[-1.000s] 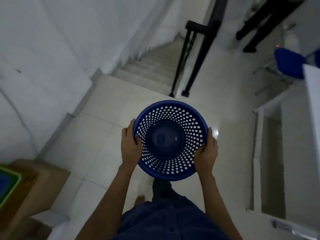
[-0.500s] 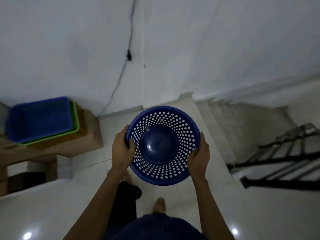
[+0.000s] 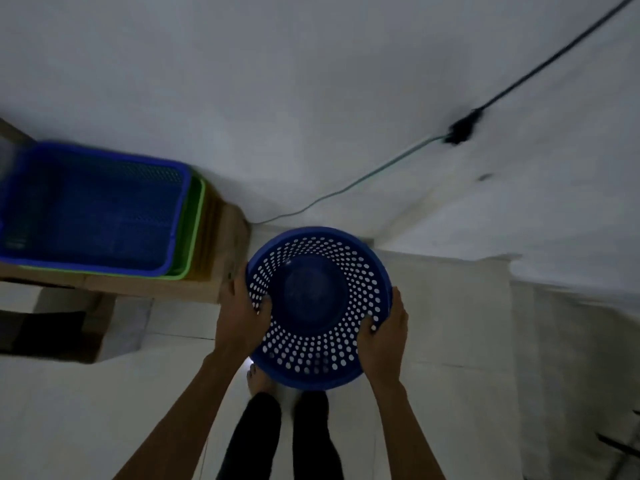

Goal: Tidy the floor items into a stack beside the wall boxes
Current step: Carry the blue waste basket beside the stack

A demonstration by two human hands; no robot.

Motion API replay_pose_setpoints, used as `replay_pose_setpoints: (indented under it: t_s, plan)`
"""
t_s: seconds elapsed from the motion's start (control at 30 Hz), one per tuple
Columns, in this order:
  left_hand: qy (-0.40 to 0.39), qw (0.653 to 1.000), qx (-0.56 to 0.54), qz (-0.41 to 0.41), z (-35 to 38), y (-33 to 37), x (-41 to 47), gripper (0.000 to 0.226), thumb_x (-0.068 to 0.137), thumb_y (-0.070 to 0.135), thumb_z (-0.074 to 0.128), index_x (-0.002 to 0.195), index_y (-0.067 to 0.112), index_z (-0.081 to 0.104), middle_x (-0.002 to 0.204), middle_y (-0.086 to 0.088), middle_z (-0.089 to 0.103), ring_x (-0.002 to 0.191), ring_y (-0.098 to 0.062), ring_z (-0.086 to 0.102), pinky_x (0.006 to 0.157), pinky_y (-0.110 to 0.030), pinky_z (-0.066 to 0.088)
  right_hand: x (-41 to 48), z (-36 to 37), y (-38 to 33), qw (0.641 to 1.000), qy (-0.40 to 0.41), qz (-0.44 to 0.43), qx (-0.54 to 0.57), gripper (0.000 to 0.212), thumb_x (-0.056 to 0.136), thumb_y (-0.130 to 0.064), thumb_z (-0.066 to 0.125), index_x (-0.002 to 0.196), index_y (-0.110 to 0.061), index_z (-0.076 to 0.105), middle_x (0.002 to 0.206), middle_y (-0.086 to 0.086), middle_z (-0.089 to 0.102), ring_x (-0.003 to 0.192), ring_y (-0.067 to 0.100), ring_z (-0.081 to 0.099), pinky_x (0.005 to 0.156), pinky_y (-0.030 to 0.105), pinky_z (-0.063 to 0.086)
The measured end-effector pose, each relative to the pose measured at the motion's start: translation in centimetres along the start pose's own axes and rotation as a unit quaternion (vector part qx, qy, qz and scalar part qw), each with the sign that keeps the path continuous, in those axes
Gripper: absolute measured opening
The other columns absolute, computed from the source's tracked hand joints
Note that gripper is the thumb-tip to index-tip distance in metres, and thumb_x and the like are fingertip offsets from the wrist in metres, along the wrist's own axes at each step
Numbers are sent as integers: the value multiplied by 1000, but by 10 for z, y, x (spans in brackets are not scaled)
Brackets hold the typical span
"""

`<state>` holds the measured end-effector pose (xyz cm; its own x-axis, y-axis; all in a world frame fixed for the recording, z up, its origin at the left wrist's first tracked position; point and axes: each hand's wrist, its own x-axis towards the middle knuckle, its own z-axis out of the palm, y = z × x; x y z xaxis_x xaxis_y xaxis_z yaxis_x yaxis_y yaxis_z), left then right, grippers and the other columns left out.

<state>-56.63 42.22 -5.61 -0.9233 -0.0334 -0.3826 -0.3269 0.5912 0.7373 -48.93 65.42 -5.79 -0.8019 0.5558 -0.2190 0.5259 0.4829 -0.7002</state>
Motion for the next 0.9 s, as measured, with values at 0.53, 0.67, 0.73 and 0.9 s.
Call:
replay_pose_setpoints:
  t_s: [0.53,0.67,0.73,0.9]
  plan:
    - [20,994,74,-81,130,-200,185,88,91,24,65,159,17,9,151,-22,28,136,-42,39,109,-57,40,154,236,138,986,-135,-72,-73,81,91,-13,61,159,-18,17,151,15,38,133,28,41,106,51,46]
    - [38,991,123,-47,129,-206,184,96,88,27,69,160,15,7,154,-22,25,140,-42,33,113,-59,35,149,249,134,985,-130,-66,-93,89,91,-18,63,161,-19,7,163,18,14,145,37,25,116,58,30]
    - [61,983,172,-3,131,-208,169,99,85,33,69,161,19,8,160,-21,17,147,-42,21,118,-61,24,131,251,131,982,-119,-63,-136,93,91,-25,64,161,-22,3,166,18,-1,150,40,13,120,60,21]
    - [-48,963,254,69,152,-231,105,110,77,55,73,161,25,9,168,-13,-11,154,-37,-7,122,-60,16,63,250,142,964,-162,-56,-203,109,84,-38,71,161,-25,-5,165,14,-20,152,42,-4,121,62,15]
